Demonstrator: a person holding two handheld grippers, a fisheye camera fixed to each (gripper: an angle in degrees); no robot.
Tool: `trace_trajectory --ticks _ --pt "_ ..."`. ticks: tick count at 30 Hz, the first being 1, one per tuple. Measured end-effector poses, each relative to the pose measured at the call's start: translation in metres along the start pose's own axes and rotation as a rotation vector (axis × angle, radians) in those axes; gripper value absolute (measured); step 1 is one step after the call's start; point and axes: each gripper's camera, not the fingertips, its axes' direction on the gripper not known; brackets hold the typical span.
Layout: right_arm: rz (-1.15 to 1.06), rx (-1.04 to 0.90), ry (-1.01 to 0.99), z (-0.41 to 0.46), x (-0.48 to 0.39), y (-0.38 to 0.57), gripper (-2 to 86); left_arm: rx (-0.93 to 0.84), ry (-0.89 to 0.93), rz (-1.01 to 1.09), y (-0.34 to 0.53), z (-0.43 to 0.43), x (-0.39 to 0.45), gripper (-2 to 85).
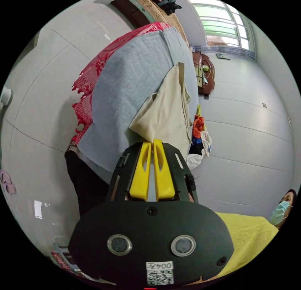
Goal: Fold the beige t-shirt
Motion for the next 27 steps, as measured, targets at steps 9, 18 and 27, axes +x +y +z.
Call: trace_trajectory --ticks 9,18,27 --pt "-0.43 -0.103 0.561 0.066 -0.176 -0.011 8.5 0.055 -0.17 0.027 0.012 -0.017 0.017 2.0" --pt "-0.676 -0.368 0.773 0.281 -0.28 -0.014 8.4 0.017 -0.406 0.379 0.001 -0.007 0.122 0.5" --pt "-0.706 -0.465 0.894 0.372 -0.309 -0.031 7.2 -0.254 -0.603 0.919 -0.037 0.11 0.23 1.6"
